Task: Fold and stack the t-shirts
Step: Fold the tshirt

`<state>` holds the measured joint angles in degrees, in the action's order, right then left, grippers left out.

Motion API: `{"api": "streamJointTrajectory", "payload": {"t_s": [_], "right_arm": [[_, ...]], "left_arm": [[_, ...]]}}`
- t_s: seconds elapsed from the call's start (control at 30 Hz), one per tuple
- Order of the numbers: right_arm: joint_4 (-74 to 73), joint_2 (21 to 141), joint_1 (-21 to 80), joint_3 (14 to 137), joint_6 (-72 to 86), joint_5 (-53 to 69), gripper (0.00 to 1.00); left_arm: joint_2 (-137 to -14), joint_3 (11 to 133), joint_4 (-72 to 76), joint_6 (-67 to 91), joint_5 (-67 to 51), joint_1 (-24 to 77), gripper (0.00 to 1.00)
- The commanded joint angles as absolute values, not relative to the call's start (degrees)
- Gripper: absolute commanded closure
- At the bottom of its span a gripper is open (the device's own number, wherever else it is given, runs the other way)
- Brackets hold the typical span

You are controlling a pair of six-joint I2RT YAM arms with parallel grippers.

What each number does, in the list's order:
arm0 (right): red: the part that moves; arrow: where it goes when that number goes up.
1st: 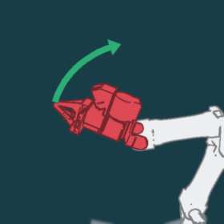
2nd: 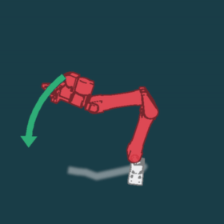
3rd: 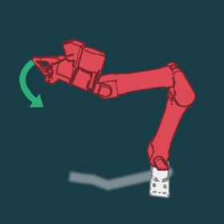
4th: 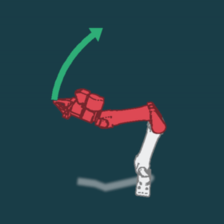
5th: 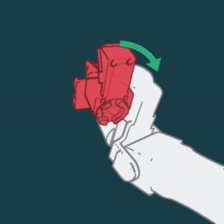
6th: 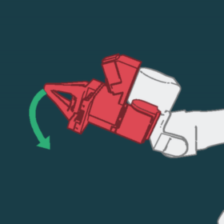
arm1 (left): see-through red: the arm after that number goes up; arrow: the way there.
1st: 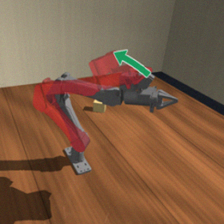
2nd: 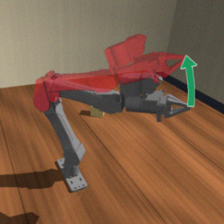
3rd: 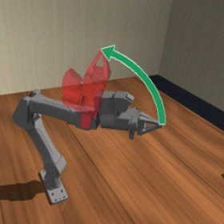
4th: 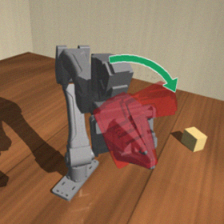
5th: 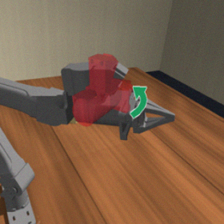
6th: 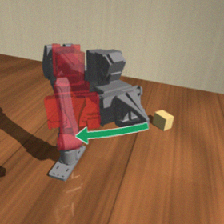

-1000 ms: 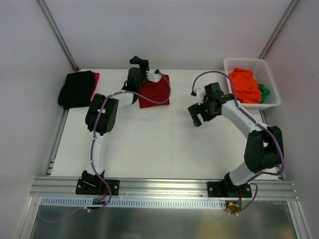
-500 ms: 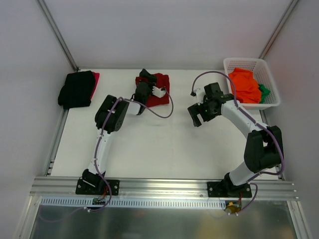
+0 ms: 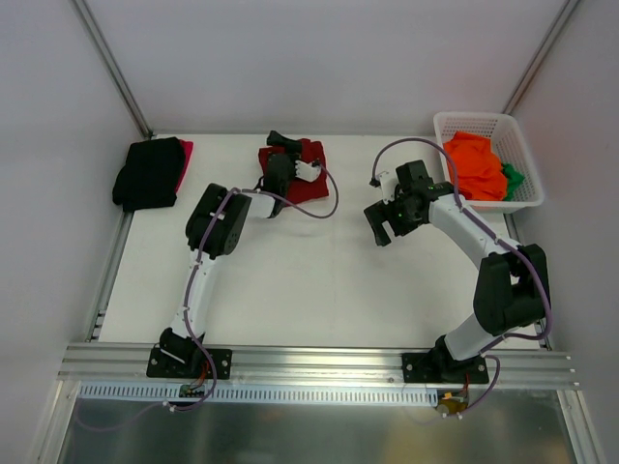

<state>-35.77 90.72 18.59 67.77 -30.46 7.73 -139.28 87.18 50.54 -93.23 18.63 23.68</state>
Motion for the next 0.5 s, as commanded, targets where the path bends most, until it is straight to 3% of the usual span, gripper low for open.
{"api": "streamJointTrajectory", "payload": {"t_s": [0.0, 0.47], "right_arm": [[-35.9, 89.5, 18.8, 67.9, -30.1, 7.6, 0.01], [-35.9, 89.9, 18.9, 67.9, -30.1, 7.2, 0.01]], "left_arm": [[-138.5, 90.3, 42.4, -83.8, 23.3, 23.5, 0.01], [-128.8, 90.9, 53.2, -84.4, 21.4, 30.8, 0.01]]}}
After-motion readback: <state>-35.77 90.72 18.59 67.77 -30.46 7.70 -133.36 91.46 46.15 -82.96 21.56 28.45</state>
